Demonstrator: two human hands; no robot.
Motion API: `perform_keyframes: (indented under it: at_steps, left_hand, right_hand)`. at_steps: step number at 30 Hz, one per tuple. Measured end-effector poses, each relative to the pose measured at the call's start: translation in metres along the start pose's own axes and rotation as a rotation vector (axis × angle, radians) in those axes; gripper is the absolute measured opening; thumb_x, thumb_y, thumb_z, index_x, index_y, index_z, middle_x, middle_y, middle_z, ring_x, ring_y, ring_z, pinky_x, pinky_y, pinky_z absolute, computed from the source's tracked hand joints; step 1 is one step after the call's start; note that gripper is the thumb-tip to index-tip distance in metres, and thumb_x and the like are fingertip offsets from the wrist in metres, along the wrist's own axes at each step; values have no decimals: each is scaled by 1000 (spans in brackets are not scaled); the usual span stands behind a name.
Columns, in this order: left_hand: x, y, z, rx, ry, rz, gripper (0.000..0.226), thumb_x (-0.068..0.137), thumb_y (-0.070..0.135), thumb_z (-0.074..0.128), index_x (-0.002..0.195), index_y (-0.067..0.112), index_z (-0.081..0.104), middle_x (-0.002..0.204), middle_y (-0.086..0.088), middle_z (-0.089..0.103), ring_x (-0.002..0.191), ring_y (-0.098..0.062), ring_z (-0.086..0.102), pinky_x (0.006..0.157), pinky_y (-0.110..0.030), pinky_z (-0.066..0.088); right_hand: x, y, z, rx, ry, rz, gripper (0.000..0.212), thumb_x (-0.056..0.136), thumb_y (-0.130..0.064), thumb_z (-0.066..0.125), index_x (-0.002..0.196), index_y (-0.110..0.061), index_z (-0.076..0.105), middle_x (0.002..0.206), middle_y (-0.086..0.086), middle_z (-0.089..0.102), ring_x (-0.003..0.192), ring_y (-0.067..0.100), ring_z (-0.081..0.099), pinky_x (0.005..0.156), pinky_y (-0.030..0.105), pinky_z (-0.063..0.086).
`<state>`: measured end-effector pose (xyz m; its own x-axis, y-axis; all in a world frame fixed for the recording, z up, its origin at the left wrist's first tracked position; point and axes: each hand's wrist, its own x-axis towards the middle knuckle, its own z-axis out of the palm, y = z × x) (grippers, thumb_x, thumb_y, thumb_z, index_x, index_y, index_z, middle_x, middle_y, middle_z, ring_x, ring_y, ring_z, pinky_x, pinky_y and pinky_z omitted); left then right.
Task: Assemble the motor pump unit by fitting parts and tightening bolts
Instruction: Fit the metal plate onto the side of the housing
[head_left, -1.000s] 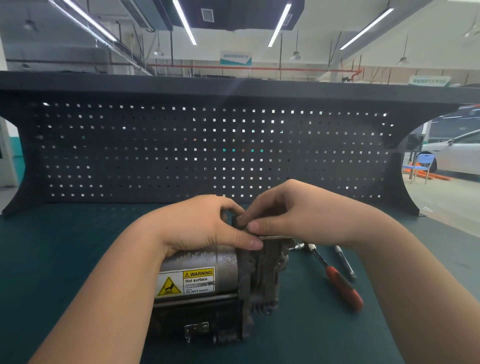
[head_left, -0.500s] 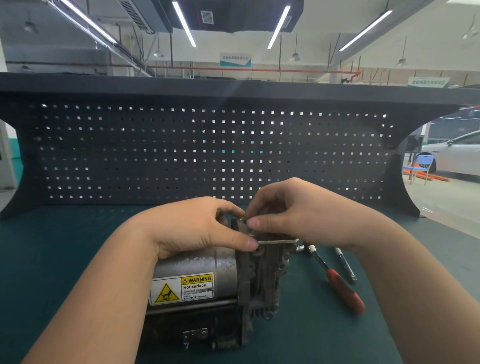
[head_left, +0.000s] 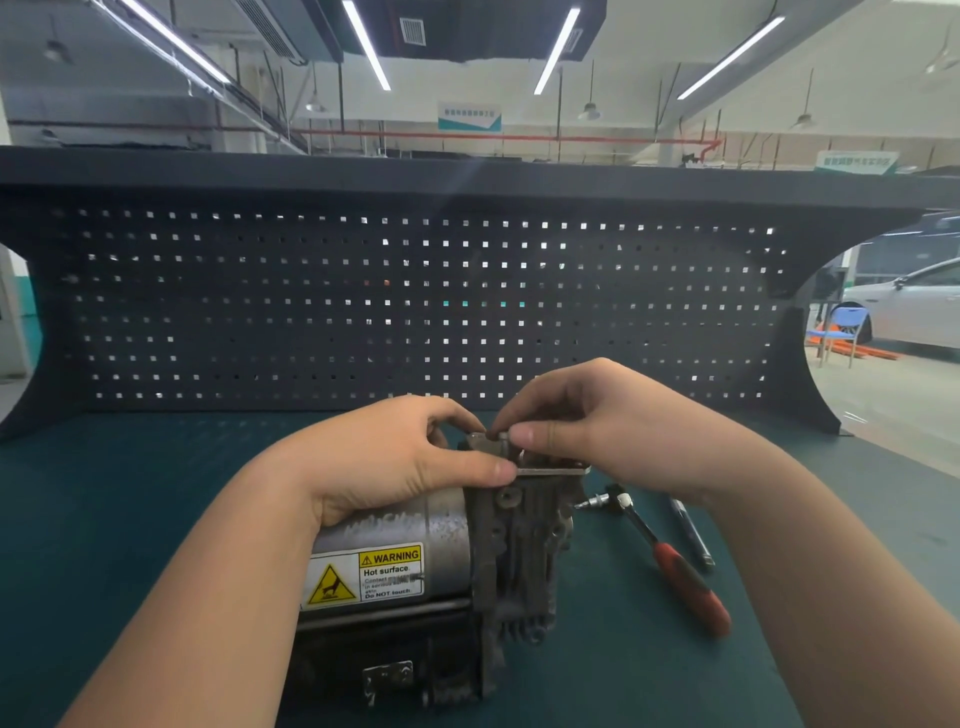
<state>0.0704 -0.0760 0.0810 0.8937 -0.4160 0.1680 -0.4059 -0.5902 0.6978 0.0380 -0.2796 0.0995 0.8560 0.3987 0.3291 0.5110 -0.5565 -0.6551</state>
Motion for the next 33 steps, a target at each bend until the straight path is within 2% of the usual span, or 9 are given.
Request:
perform_keyframes:
  at_steps: [3, 7, 10, 12, 16, 18, 22, 26, 33]
  left_hand:
    - [0, 0, 0, -26, -11, 2, 73, 39, 79, 72, 102, 43, 67, 65, 17, 60, 64, -2, 56, 64, -28, 42]
    - [-2, 0, -1, -122, -33, 28, 66, 41, 72, 79, 98, 39, 71, 92, -4, 71, 92, -23, 68, 95, -45, 50]
    - [-3, 2, 1, -133, -14, 40, 64, 41, 70, 80, 95, 35, 72, 92, -9, 71, 93, -27, 68, 98, -51, 47]
    - [-2, 2, 2, -142, 17, 37, 60, 42, 67, 79, 90, 31, 74, 93, -9, 72, 95, -28, 68, 99, -52, 48]
    - [-2, 1, 0, -111, -9, 13, 68, 39, 71, 79, 94, 31, 73, 84, 1, 72, 84, -16, 69, 84, -41, 54]
    - [-3, 2, -1, -74, -12, -5, 81, 33, 77, 77, 101, 34, 67, 78, 9, 65, 73, -7, 62, 70, -29, 46]
    - [-3, 9, 5, 70, -59, -28, 92, 31, 80, 76, 111, 40, 57, 74, 14, 57, 64, -1, 54, 57, -22, 39]
    - [-4, 11, 5, 71, -74, -27, 75, 39, 71, 80, 105, 43, 59, 61, 21, 60, 54, 5, 55, 58, -23, 39]
    - [-7, 11, 2, 37, -99, 9, 60, 55, 58, 85, 108, 43, 62, 58, 24, 56, 54, 8, 52, 59, -22, 38]
  right_hand:
    - [1, 1, -1, 2, -8, -8, 11, 91, -20, 66, 91, -26, 75, 86, -11, 74, 82, 4, 69, 81, 22, 54]
    - [0, 0, -2, 8, -18, -46, 12, 90, -19, 66, 89, -27, 76, 87, -10, 74, 85, 7, 69, 83, 25, 55]
    - [-1, -2, -3, -24, -38, -47, 13, 90, -16, 67, 89, -26, 75, 85, -8, 74, 83, 9, 70, 82, 23, 54]
    - [-1, -1, -3, -48, -40, -14, 12, 90, -15, 67, 89, -24, 75, 83, -6, 75, 82, 11, 71, 85, 29, 56]
    - [-2, -1, -4, -55, -54, 10, 12, 90, -13, 65, 90, -21, 75, 83, -4, 75, 82, 11, 71, 84, 28, 56]
    - [-3, -1, -4, -43, -66, 6, 14, 91, -12, 65, 90, -21, 75, 83, -5, 75, 80, 10, 71, 79, 21, 56]
    - [-3, 2, -7, -22, -88, 2, 11, 90, -16, 66, 89, -24, 73, 82, -5, 74, 76, 9, 70, 71, 16, 53]
    - [-6, 2, -13, -27, -156, -10, 10, 89, -19, 68, 87, -27, 74, 86, -6, 74, 82, 9, 70, 78, 18, 53]
    - [-9, -4, -14, -109, -170, -14, 13, 86, -18, 72, 84, -30, 74, 83, -13, 73, 78, 0, 67, 75, 11, 49]
